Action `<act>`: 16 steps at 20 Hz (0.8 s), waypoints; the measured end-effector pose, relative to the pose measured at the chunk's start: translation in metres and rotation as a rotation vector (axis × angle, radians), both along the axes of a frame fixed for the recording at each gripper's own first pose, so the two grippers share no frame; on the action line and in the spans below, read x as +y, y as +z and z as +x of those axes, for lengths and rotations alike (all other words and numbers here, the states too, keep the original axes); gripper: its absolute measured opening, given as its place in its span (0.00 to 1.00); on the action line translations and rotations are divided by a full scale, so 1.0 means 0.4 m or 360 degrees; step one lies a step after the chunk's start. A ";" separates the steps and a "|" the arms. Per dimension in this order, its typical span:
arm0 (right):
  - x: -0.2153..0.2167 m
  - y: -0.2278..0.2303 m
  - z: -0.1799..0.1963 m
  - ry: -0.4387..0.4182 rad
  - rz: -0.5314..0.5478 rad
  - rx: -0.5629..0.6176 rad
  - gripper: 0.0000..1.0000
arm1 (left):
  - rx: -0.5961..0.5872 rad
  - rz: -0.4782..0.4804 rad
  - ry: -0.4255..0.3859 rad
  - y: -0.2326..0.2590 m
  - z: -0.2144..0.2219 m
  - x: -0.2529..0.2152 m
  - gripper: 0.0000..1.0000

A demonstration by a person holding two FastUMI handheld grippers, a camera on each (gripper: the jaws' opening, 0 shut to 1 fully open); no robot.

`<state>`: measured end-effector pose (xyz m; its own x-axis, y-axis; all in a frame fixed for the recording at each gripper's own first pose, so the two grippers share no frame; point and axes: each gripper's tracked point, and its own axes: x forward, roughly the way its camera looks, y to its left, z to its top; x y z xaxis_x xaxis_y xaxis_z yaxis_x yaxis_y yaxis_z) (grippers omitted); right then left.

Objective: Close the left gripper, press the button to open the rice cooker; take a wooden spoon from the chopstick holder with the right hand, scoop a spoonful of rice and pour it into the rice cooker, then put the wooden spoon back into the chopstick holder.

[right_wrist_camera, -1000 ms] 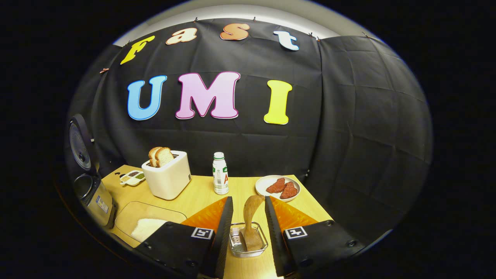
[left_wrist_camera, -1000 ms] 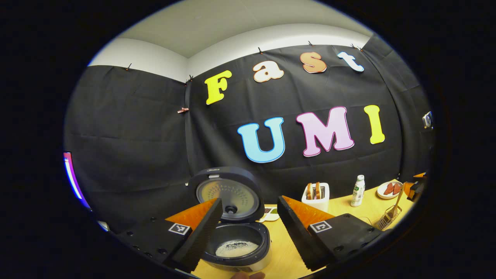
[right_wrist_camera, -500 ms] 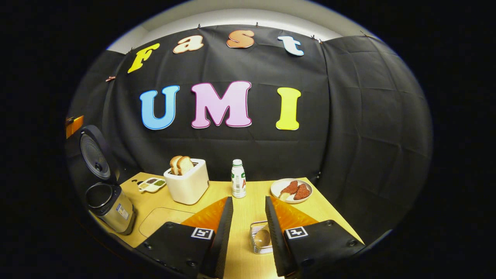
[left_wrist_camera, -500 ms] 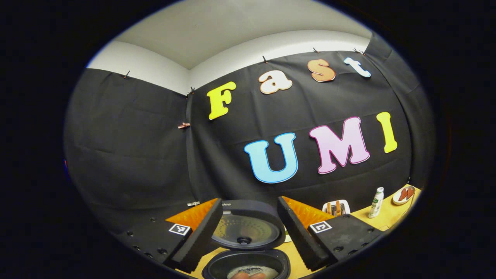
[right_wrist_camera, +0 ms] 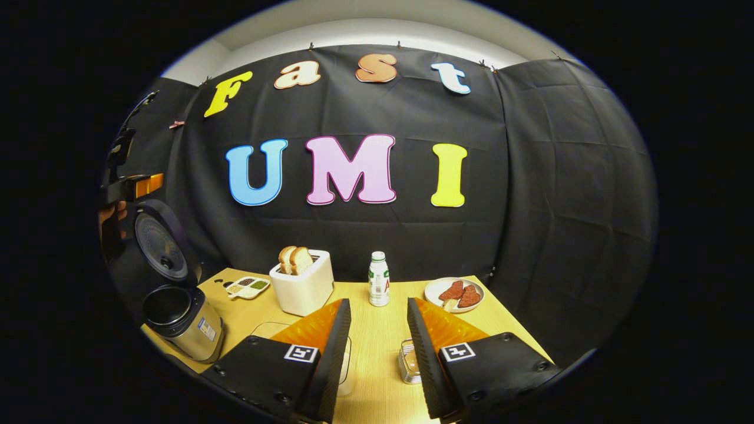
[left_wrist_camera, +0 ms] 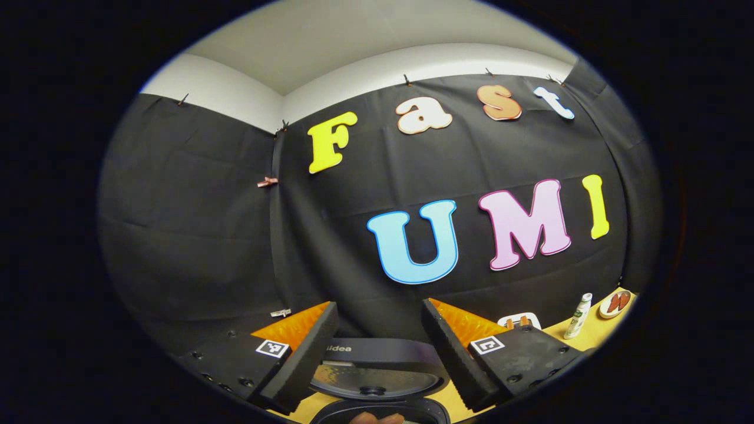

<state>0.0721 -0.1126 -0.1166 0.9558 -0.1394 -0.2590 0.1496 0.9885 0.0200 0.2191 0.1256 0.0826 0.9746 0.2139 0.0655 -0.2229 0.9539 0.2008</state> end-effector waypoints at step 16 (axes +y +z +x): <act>0.058 0.033 -0.028 0.0049 0.0001 -0.0020 0.61 | 0.0194 -0.0168 0.0010 -0.099 0.005 0.059 1.00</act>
